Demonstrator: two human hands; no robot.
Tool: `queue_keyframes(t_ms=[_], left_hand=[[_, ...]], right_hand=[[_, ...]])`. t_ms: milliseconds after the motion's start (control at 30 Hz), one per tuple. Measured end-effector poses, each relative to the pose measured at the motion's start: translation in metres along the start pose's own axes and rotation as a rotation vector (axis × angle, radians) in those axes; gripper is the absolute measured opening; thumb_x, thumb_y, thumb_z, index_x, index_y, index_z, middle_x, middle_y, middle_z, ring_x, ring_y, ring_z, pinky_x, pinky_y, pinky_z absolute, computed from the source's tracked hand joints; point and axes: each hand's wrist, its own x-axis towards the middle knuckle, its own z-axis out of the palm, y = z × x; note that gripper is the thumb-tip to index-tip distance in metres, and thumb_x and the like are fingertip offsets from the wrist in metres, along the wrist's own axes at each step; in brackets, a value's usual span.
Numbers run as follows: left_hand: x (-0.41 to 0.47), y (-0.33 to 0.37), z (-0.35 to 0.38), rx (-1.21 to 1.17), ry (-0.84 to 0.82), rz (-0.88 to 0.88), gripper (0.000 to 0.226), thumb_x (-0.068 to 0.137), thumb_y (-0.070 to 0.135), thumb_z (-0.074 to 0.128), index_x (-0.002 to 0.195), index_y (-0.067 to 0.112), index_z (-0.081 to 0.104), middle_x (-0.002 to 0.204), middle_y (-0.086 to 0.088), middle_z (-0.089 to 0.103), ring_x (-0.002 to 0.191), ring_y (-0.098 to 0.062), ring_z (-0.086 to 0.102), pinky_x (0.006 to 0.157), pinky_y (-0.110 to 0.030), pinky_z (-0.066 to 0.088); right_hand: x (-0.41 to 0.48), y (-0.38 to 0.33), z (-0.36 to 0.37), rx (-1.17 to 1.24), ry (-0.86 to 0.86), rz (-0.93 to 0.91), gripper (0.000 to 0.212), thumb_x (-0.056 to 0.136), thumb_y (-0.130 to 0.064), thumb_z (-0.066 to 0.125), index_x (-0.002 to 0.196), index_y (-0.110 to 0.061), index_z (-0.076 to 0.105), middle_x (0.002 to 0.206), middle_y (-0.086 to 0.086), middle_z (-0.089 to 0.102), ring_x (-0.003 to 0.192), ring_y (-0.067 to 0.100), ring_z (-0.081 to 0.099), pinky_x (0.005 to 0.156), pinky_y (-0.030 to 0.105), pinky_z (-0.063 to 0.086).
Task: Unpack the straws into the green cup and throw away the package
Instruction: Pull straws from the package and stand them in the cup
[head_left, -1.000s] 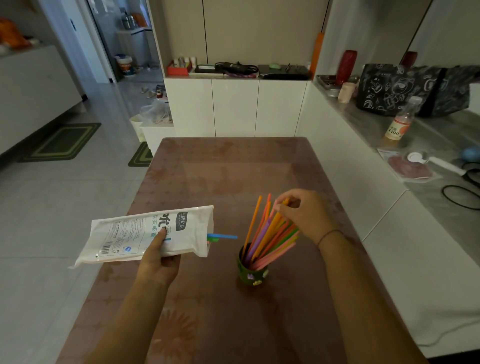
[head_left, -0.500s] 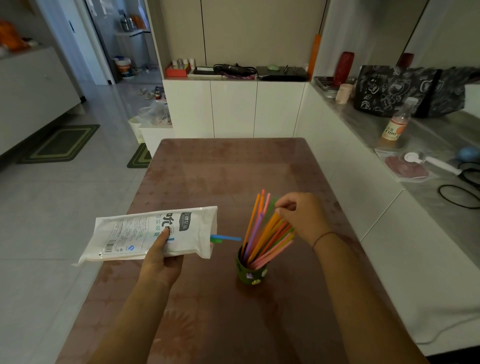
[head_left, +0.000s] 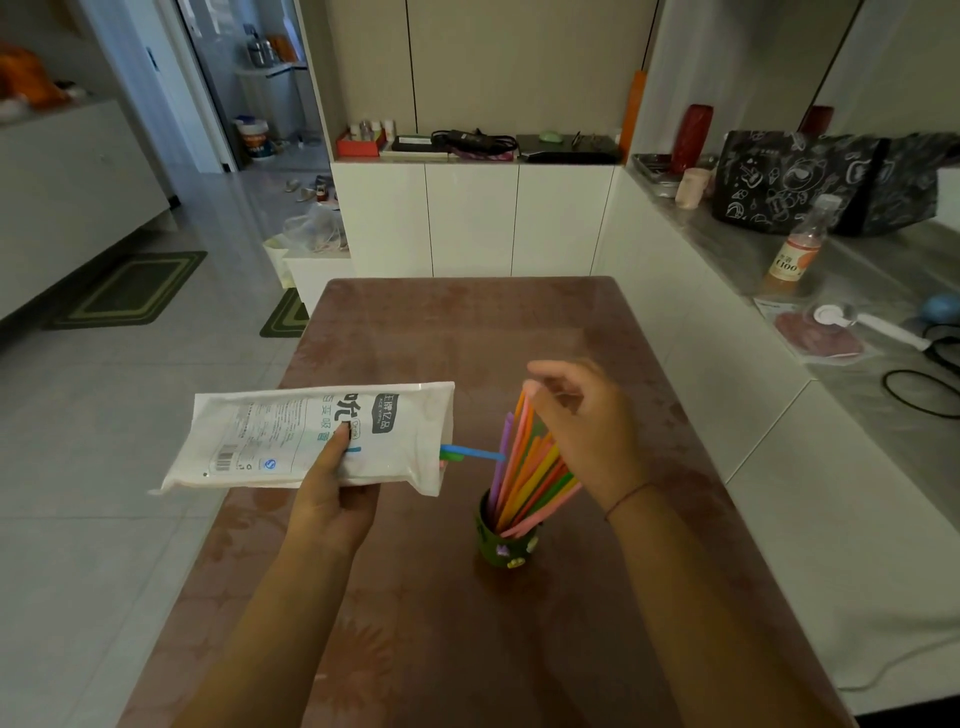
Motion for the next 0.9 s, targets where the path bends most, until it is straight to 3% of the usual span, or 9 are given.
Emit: queue_keyframes(t_ms=[67, 133, 167, 267, 367, 467, 567, 767, 900], left_hand=[[-0.001, 0.007, 0.006, 0.023, -0.058, 0.054, 0.047, 0.085, 0.007, 0.065, 0.128, 0.020, 0.054, 0.103, -0.002, 0.075, 0.092, -0.016, 0.072, 0.062, -0.032, 0.060], [-0.007, 0.020, 0.011, 0.065, -0.113, 0.172, 0.046, 0.086, 0.007, 0.063, 0.129, 0.021, 0.053, 0.106, -0.001, 0.074, 0.095, -0.016, 0.071, 0.064, -0.031, 0.060], [-0.009, 0.023, 0.015, 0.099, -0.131, 0.203, 0.047, 0.087, 0.007, 0.063, 0.131, 0.020, 0.053, 0.112, -0.002, 0.073, 0.100, -0.017, 0.070, 0.068, -0.033, 0.060], [-0.014, 0.027, 0.021, 0.234, -0.123, 0.289, 0.048, 0.085, 0.011, 0.067, 0.130, 0.020, 0.054, 0.120, -0.005, 0.069, 0.106, -0.020, 0.067, 0.080, -0.037, 0.059], [-0.022, 0.025, 0.025, 0.363, -0.113, 0.359, 0.042, 0.079, 0.016, 0.073, 0.119, 0.026, 0.060, 0.114, 0.000, 0.072, 0.104, -0.017, 0.068, 0.084, -0.036, 0.058], [-0.029, 0.022, 0.030, 0.466, -0.153, 0.421, 0.043, 0.069, 0.022, 0.077, 0.109, 0.031, 0.063, 0.109, 0.005, 0.073, 0.101, -0.015, 0.069, 0.084, -0.036, 0.057], [-0.033, 0.021, 0.032, 0.515, -0.194, 0.459, 0.041, 0.065, 0.026, 0.077, 0.105, 0.030, 0.066, 0.111, 0.001, 0.073, 0.101, -0.018, 0.069, 0.080, -0.037, 0.058], [-0.028, 0.029, 0.029, 0.499, -0.183, 0.481, 0.043, 0.070, 0.025, 0.076, 0.111, 0.027, 0.065, 0.113, 0.003, 0.072, 0.101, -0.016, 0.069, 0.075, -0.031, 0.059], [-0.017, 0.032, 0.018, 0.352, -0.088, 0.400, 0.045, 0.079, 0.015, 0.074, 0.122, 0.022, 0.061, 0.115, 0.001, 0.072, 0.104, -0.017, 0.068, 0.079, -0.033, 0.059]], right_hand=[[-0.009, -0.018, 0.018, 0.234, -0.038, 0.083, 0.024, 0.090, -0.026, 0.054, 0.111, -0.022, 0.063, 0.099, -0.023, 0.059, 0.093, -0.016, 0.056, 0.073, -0.002, 0.040], [-0.018, -0.033, 0.042, 0.438, -0.087, 0.216, 0.025, 0.093, -0.024, 0.049, 0.114, -0.018, 0.061, 0.104, -0.018, 0.060, 0.093, -0.017, 0.055, 0.074, -0.003, 0.038], [-0.022, -0.035, 0.052, 0.517, -0.086, 0.337, 0.025, 0.094, -0.024, 0.048, 0.113, -0.016, 0.061, 0.108, -0.010, 0.062, 0.097, -0.009, 0.057, 0.079, 0.002, 0.039], [-0.026, -0.034, 0.069, 0.885, -0.131, 0.812, 0.023, 0.095, -0.025, 0.044, 0.102, -0.012, 0.061, 0.113, 0.008, 0.060, 0.098, 0.017, 0.058, 0.092, 0.035, 0.043], [-0.027, -0.025, 0.073, 1.218, -0.219, 1.065, 0.032, 0.096, -0.024, 0.039, 0.106, -0.004, 0.061, 0.106, 0.013, 0.058, 0.097, 0.028, 0.059, 0.080, 0.043, 0.051], [-0.027, -0.017, 0.074, 1.260, -0.277, 1.135, 0.028, 0.095, -0.024, 0.043, 0.089, -0.005, 0.064, 0.095, 0.013, 0.061, 0.083, 0.028, 0.059, 0.064, 0.040, 0.056], [-0.028, -0.013, 0.075, 1.249, -0.332, 1.175, 0.024, 0.091, -0.022, 0.052, 0.083, -0.006, 0.067, 0.090, 0.012, 0.063, 0.081, 0.027, 0.060, 0.054, 0.035, 0.059], [-0.028, -0.009, 0.079, 1.126, -0.415, 1.116, 0.017, 0.091, -0.018, 0.053, 0.090, -0.007, 0.065, 0.092, 0.012, 0.065, 0.086, 0.026, 0.063, 0.074, 0.038, 0.055], [-0.026, -0.012, 0.078, 0.928, -0.422, 1.043, 0.018, 0.091, -0.025, 0.053, 0.085, -0.012, 0.063, 0.077, 0.006, 0.062, 0.067, 0.016, 0.057, 0.047, 0.022, 0.051]])
